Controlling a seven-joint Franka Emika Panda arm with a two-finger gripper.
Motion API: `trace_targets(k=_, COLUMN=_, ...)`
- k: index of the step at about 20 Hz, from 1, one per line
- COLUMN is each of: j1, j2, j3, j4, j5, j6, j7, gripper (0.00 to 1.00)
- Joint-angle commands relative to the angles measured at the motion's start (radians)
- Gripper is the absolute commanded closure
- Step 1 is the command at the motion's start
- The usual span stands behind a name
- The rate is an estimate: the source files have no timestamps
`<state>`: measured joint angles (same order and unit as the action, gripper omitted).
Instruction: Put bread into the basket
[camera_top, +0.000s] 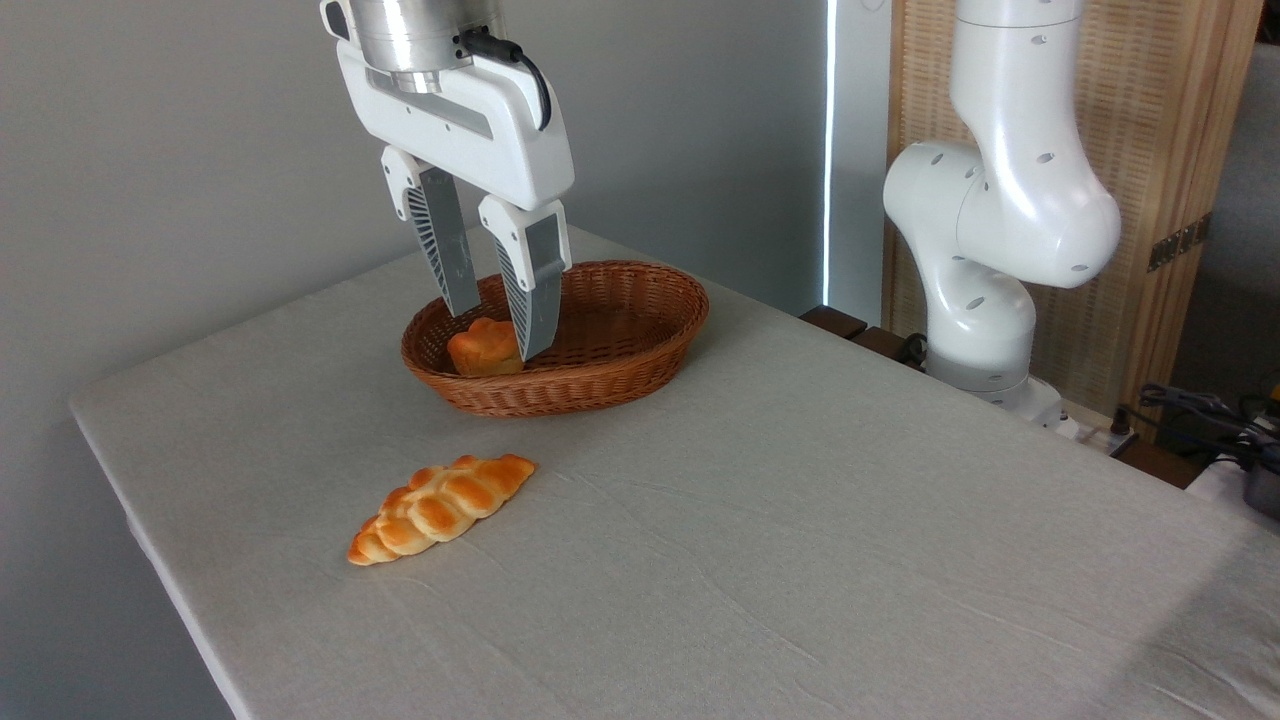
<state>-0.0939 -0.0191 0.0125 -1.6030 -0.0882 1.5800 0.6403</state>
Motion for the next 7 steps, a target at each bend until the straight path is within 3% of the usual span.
trace_targets(k=1, j1=0.017, j2=0.013, j3=-0.006, j4=0.031, j5=-0.015, j6=-0.032, j7=0.019, gripper=0.0)
trace_targets(k=7, j1=0.017, j2=0.01, j3=-0.005, j4=0.029, j5=-0.013, j6=-0.029, j7=0.021, gripper=0.0)
